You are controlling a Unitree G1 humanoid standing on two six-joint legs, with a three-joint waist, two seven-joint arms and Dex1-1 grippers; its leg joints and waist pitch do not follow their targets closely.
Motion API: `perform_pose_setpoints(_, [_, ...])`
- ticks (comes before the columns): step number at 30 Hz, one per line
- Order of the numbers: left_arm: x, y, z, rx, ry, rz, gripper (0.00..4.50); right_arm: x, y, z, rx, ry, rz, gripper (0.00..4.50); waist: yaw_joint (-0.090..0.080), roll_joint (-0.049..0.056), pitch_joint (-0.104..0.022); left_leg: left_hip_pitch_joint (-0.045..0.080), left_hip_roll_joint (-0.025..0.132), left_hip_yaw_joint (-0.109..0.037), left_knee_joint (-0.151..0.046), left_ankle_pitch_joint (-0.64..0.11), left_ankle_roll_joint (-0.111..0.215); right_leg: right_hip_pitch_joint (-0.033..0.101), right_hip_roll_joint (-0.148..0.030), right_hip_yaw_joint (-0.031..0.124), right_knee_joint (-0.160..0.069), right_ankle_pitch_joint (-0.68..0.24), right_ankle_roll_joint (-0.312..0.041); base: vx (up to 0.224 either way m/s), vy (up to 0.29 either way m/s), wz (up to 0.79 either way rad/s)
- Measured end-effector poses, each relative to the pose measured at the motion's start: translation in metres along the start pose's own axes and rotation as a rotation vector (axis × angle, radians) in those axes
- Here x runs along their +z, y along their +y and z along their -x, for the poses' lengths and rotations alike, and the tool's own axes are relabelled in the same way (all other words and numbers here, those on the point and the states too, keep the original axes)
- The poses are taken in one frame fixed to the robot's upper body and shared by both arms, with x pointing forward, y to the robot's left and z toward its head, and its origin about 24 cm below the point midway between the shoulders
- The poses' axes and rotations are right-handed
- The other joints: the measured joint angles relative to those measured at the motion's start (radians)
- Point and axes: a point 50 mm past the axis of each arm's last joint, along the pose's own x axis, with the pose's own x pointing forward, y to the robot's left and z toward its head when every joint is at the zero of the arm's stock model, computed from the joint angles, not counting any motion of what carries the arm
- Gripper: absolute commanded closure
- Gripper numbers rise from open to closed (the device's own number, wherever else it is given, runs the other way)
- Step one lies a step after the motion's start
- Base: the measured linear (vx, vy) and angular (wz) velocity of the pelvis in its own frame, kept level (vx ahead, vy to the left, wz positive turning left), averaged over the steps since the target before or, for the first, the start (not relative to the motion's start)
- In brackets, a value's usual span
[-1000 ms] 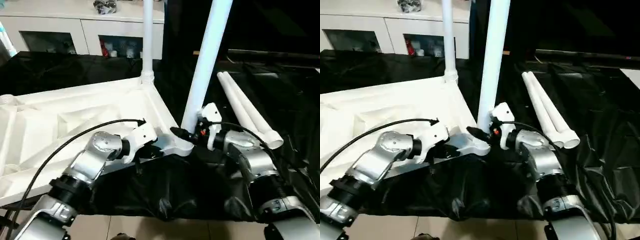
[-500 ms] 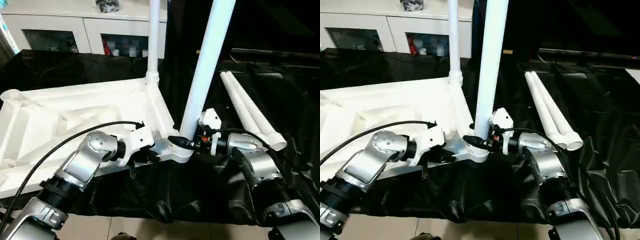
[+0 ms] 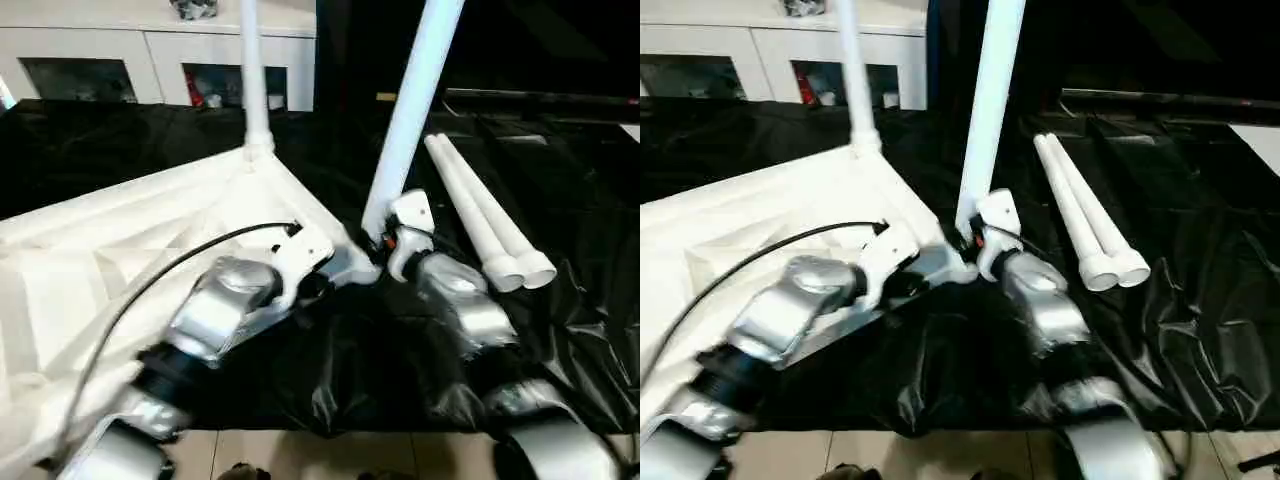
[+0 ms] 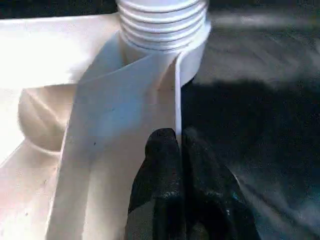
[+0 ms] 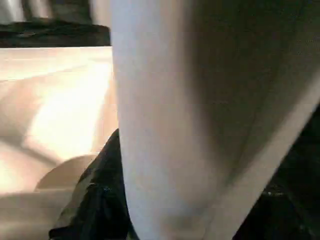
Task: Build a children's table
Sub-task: Insert table leg to table base
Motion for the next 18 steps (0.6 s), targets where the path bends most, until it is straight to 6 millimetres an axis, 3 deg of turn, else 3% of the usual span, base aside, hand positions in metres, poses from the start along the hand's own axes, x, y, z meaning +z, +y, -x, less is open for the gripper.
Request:
perform_pose_setpoints(13, [0.0051,-0.002,-0.0035,0.051,0.007,0.011,4.5,0.0027,0.0082,-0.0094,-0.08,-0.002,-0.011,2.59,0.0,0.001,0.0,0.002,-0.001,0.0,-0.004,0.0,0.0,0.001,0.0,0.0,-0.01,0.006,-0.009,0.0,0.0,0.0])
perform_pose_setpoints(14, [0.005,-0.0019,-0.0035,0.052,0.007,0.011,4.5,0.0028,0.0085,-0.0097,-0.079,-0.001,-0.01,2.24,0.0,0.002,0.0,0.003,-0.001,0.0,-0.004,0.0,0.0,0.001,0.0,0.0,-0.01,0.006,-0.009,0.0,0.0,0.0])
perform_pose_setpoints(17, [0.0041,0.0,-0.0024,0.052,0.006,0.003,4.5,0.003,0.0091,-0.0105,-0.062,-0.001,-0.018,2.24,0.0,0.002,0.001,0.003,-0.001,0.0,-0.005,0.0,0.0,0.001,0.0,0.0,-0.01,0.006,-0.009,0.0,0.0,0.0])
perform_pose_setpoints(18, [0.0042,0.0,-0.0022,0.046,0.002,-0.001,4.5,0.0028,0.0092,-0.0105,-0.053,0.0,-0.019,1.85,0.0,0.002,0.001,0.003,-0.001,0.0,-0.005,0.0,0.0,0.001,0.0,0.0,-0.01,0.006,-0.009,0.0,0.0,0.0])
